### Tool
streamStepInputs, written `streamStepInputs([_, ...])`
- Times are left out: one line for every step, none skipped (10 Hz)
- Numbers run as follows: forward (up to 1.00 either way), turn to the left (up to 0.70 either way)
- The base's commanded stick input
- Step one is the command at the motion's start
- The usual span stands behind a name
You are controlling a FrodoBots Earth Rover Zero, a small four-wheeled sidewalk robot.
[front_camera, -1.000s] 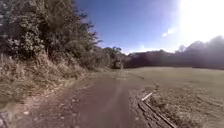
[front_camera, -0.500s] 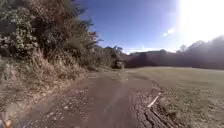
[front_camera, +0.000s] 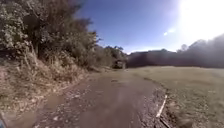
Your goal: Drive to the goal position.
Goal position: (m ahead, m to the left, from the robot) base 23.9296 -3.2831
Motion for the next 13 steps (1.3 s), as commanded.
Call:
streamStepInputs([0.60,-0.15])
streamStepInputs([0.60,-0.15])
streamStepInputs([0.60,-0.15])
streamStepInputs([0.60,-0.15])
streamStepInputs([0.60,-0.15])
streamStepInputs([0.60,-0.15])
streamStepInputs([0.60,-0.15])
streamStepInputs([0.60,-0.15])
streamStepInputs([0.60,-0.15])
streamStepInputs([0.60,-0.15])
streamStepInputs([0.60,-0.15])
streamStepInputs([0.60,-0.15])
streamStepInputs([0.60,-0.15])
